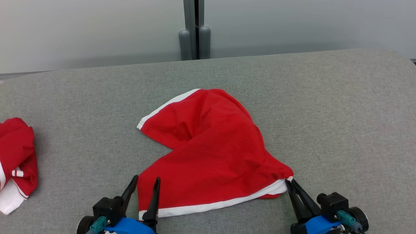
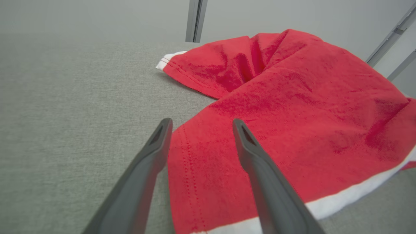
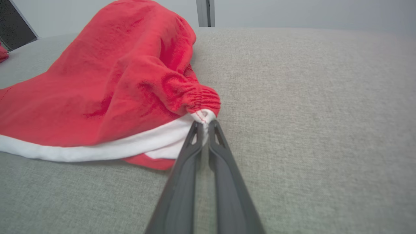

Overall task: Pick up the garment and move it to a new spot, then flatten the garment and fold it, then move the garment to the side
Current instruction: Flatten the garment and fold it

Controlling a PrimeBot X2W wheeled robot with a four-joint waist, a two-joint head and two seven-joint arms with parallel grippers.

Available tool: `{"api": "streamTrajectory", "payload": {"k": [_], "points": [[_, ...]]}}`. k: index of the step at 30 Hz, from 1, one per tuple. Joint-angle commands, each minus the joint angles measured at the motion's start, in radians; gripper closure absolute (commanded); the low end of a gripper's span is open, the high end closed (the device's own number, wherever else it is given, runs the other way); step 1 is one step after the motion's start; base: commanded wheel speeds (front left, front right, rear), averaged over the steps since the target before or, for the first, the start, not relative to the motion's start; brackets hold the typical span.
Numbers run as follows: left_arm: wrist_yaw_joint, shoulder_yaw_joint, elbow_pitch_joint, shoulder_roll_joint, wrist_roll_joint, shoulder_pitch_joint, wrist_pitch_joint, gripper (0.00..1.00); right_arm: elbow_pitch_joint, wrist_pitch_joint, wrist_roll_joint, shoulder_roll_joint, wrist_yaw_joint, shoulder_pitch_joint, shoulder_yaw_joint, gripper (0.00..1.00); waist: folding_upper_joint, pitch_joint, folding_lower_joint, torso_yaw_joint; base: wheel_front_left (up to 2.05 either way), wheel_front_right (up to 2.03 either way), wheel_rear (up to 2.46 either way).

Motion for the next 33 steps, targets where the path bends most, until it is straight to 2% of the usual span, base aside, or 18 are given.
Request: {"api": "streamTrajectory", "payload": {"k": [1, 6, 11, 27, 29, 31, 32, 33], "points": [[-0.002, -0.022, -0.002, 0.018, -0.02, 0.012, -0.005, 0.0, -0.008, -0.001, -0.006, -0.004, 0.0, 0.013, -0.008, 1.0, 0.0, -0.002, 0.0, -0.005, 0.0, 0.0, 0.0], [-0.002, -0.12, -0.02, 0.058, -0.091, 0.031, -0.005, 0.0, -0.014, -0.001, -0.003, -0.004, 0.0, 0.017, -0.019, 1.0, 0.0, -0.006, 0.0, -0.01, 0.0, 0.0, 0.0], [-0.002, -0.174, -0.037, 0.089, -0.126, 0.06, -0.005, 0.0, -0.008, -0.001, -0.003, -0.004, 0.0, 0.02, -0.03, 1.0, 0.0, -0.018, 0.0, 0.003, 0.0, 0.0, 0.0], [-0.002, -0.165, 0.041, 0.07, -0.115, 0.095, -0.005, 0.0, 0.004, -0.001, 0.0, -0.004, 0.0, 0.008, -0.028, 1.0, 0.0, -0.04, 0.0, 0.018, 0.0, 0.0, 0.0], [-0.002, -0.176, 0.057, 0.068, -0.118, 0.095, -0.005, 0.05, 0.005, -0.001, 0.0, -0.004, 0.0, 0.005, -0.025, 1.0, 0.0, -0.042, 0.0, 0.016, 0.0, 0.0, 0.0], [-0.002, -0.179, 0.064, 0.069, -0.123, 0.091, -0.005, 0.27, 0.003, -0.001, 0.001, -0.004, 0.0, 0.006, -0.025, 1.0, 0.0, -0.043, 0.0, 0.016, 0.0, 0.0, 0.0], [-0.002, -0.18, 0.067, 0.069, -0.126, 0.09, -0.005, 0.52, 0.002, -0.001, 0.001, -0.004, 0.0, 0.007, -0.025, 1.0, 0.0, -0.044, 0.0, 0.016, 0.0, 0.0, 0.0], [-0.002, -0.182, 0.068, 0.069, -0.128, 0.089, -0.005, 0.57, 0.0, -0.001, 0.002, -0.004, 0.0, 0.009, -0.025, 1.0, 0.0, -0.045, 0.0, 0.017, 0.0, 0.0, 0.0]]}}
